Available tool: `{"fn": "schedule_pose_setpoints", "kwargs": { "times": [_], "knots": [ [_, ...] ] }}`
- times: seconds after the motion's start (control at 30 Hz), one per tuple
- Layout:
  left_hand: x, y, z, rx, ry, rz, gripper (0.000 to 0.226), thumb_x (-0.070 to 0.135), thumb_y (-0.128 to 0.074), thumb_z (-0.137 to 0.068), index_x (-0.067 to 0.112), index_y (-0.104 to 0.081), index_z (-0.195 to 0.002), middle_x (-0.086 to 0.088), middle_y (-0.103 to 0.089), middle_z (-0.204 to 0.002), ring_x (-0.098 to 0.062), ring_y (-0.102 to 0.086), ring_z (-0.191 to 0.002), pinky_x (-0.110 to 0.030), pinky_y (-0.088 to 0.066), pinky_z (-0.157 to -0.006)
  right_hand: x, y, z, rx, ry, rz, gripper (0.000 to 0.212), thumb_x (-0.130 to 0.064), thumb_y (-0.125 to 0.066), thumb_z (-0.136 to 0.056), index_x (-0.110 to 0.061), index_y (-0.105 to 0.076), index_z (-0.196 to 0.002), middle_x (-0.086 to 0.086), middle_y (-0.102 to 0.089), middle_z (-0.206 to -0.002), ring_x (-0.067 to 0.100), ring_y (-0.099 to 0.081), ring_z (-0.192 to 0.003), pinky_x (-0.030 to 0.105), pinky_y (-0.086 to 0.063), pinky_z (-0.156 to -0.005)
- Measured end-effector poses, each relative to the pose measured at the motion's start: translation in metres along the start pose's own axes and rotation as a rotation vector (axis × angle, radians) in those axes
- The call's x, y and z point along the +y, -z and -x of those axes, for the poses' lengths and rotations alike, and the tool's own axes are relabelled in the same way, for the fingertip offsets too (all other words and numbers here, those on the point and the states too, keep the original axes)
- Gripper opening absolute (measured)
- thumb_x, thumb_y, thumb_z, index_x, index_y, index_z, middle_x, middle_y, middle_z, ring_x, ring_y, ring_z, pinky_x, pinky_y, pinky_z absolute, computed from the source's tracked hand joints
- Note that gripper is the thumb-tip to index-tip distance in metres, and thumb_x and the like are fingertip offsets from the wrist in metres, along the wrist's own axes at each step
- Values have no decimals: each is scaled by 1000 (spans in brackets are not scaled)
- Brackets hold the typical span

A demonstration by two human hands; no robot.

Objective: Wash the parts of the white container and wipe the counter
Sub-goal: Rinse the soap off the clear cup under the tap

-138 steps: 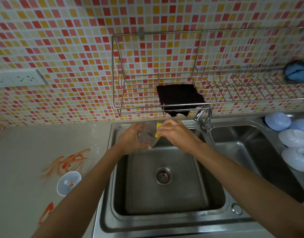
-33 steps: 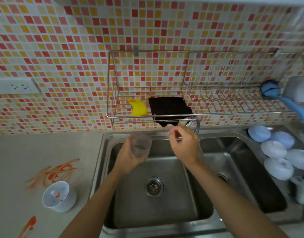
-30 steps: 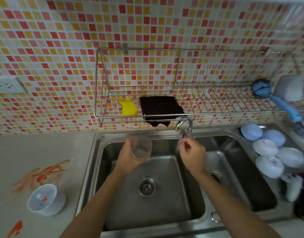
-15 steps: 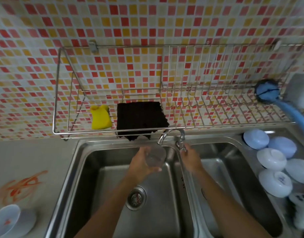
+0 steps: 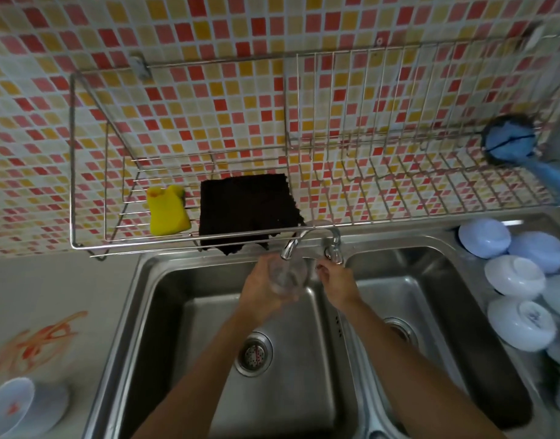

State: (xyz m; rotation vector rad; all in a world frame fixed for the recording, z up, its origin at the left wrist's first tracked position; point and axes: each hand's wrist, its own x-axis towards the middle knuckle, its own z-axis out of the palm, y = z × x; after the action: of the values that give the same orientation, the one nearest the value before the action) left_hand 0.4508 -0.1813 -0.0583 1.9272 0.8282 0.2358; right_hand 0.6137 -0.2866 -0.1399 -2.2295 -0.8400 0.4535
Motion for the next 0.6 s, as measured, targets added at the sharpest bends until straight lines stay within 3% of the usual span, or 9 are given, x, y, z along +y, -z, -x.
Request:
{"fn": "schedule_pose_setpoints", "kwargs": {
  "times": [0.23, 0.37, 0.6],
  "knots": [
    [-3, -2, -3, 24, 4, 33, 79, 23, -90, -61, 36, -41, -121, 18, -61, -112, 1, -59, -99, -6, -45, -66, 4, -5, -3, 10, -20, 17, 21, -17, -54, -97, -16, -64, -116, 11, -69, -102, 24, -65, -89, 39, -55, -83],
    [-14, 2, -6, 75, 1, 41, 76, 35, -91, -57, 38, -46, -118, 19, -64, -110, -2, -62, -102, -26, -53, -85, 7, -7, -4, 7, -36, 5, 21, -16, -54, -97, -14, -64, -115, 11, -69, -103, 23, -64, -91, 34, -54, -84],
    [-20, 2, -3, 69, -29, -9, 79, 48, -89, -55, 40, -45, -120, 18, -63, -114, -5, -60, -108, -36, -55, -89, 8, -9, -4, 1, -15, -31, 20, -16, -63, -92, -12, -65, -111, 9, -70, -101, 21, -65, -91, 37, -55, -88]
  ]
}}
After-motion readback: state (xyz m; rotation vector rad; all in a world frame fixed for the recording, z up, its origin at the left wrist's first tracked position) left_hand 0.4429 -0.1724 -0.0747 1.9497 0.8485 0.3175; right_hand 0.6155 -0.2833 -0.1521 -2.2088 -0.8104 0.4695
